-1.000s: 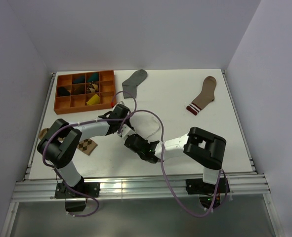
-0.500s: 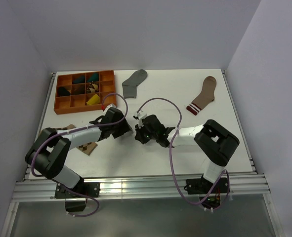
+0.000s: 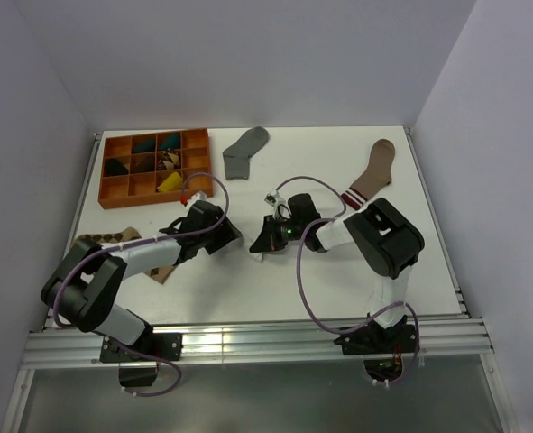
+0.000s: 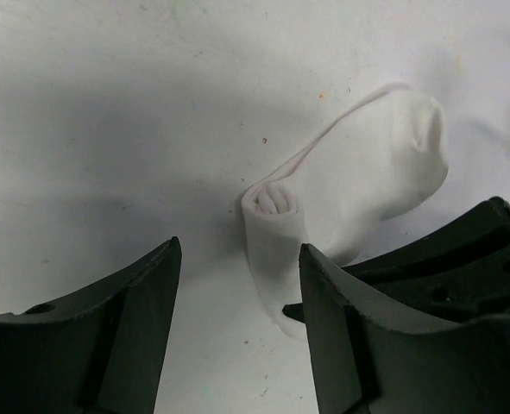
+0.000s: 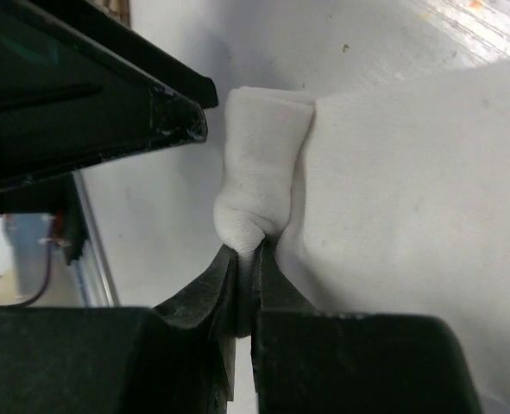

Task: Roll the socks
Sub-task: Roll the sock at the center of the board.

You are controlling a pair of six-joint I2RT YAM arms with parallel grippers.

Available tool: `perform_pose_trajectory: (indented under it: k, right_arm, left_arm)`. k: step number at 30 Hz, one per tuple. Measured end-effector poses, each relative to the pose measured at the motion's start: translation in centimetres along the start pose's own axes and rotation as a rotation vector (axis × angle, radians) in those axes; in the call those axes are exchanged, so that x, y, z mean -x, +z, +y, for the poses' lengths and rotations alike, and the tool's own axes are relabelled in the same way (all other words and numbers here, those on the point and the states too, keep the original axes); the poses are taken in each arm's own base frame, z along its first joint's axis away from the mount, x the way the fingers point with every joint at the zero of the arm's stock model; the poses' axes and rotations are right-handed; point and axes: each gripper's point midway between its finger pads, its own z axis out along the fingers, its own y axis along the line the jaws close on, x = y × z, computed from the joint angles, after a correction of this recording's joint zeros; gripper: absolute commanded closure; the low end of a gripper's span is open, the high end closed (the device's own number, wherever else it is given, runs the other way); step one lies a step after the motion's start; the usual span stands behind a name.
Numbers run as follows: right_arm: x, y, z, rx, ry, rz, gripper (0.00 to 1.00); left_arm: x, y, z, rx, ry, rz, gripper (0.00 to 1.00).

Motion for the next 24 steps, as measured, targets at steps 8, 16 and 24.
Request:
perform_pose_trajectory:
  k: [8, 16, 24]
  right_arm:
    - [-0.1, -0.3, -0.4, 0.102, 0.104, 0.023, 1.00]
    - [0.0, -0.4, -0.5, 0.119, 0.134, 0.042, 1.00]
    - [0.3, -0.3, -0.6, 0.107, 0.150, 0.076, 1.00]
  left_arm:
    - [-1.1, 1.5, -0.4, -0.003, 0.009, 0.027, 0.43]
    - [-1.2, 2.0, -0.9, -0.013, -0.009, 0.025, 0.47]
    - [-1.4, 2.0, -1.4, -0.026, -0.018, 0.017, 0.41]
